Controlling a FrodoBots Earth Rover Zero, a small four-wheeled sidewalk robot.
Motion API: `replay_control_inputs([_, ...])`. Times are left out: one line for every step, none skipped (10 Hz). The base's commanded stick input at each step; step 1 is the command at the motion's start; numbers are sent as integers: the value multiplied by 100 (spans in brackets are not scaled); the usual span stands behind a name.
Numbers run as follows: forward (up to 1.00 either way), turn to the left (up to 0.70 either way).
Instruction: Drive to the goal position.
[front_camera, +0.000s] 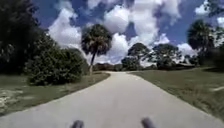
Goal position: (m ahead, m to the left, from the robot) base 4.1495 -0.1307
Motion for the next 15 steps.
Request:
replay_control_inputs([85,0])
replay_control_inputs([85,0])
replay_control_inputs([85,0])
replay_control_inputs([85,0])
replay_control_inputs([85,0])
replay_control_inputs([85,0])
replay_control_inputs([85,0])
replay_control_inputs([85,0])
replay_control_inputs([85,0])
replay_control_inputs([85,0])
replay_control_inputs([85,0])
replay_control_inputs([85,0])
replay_control_inputs([85,0])
replay_control_inputs([85,0])
replay_control_inputs([85,0])
